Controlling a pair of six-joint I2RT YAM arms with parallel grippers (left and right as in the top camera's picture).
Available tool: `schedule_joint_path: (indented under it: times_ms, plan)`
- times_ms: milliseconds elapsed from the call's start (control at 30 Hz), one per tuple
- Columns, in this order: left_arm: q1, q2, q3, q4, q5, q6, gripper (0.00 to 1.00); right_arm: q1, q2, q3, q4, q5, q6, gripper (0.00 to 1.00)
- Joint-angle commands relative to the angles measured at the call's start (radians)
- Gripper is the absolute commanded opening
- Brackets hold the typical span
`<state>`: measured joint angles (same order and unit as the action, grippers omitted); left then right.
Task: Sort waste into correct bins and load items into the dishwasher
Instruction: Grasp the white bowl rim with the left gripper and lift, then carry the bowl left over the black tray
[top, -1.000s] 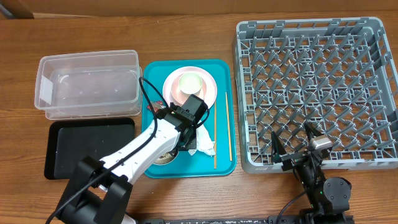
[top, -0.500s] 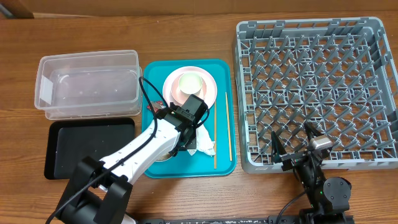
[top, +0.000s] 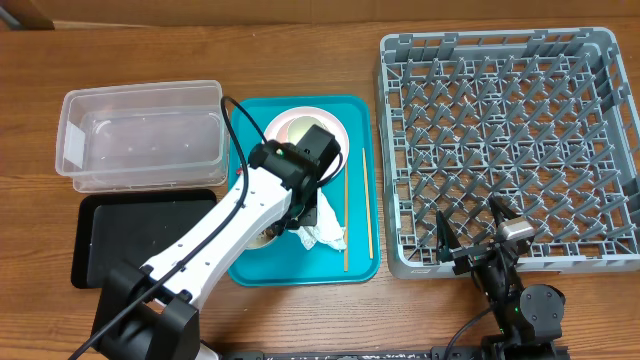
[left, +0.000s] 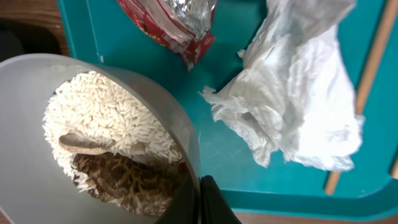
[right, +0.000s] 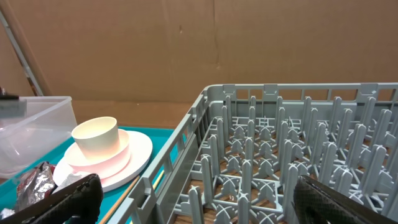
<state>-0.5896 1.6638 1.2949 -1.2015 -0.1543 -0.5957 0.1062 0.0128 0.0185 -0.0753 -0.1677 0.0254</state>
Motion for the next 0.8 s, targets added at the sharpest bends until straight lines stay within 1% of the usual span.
schedule_joint_path:
  times_ms: [0,167,300,400,500,600,767]
  plan:
    - [-0.005,0.001,0.095,-0.054,-0.013,0.035,0.04,0.006,-0.010,-0.011,0.006,0.009,-0.006,1.00]
    - [0.014,-0.044,0.135,-0.072,-0.010,0.035,0.04,0.006,-0.010,-0.011,0.006,0.009,-0.006,1.00]
    - [0.068,-0.119,0.135,-0.079,-0.009,0.035,0.04,0.006,-0.010,-0.011,0.006,0.009,-0.006,1.00]
    - [0.139,-0.183,0.135,-0.084,-0.010,0.035,0.04,0.006,-0.010,-0.011,0.006,0.009,-0.006,1.00]
    - [0.251,-0.247,0.135,-0.079,0.006,0.063,0.04,0.006,-0.010,-0.011,0.006,0.009,-0.006,1.00]
    - [0.381,-0.285,0.134,-0.077,0.129,0.141,0.04,0.006,-0.010,-0.011,0.006,0.009,-0.006,1.00]
    - [0.626,-0.291,0.113,-0.060,0.426,0.296,0.04,0.006,-0.010,-0.011,0.006,0.009,-0.006,1.00]
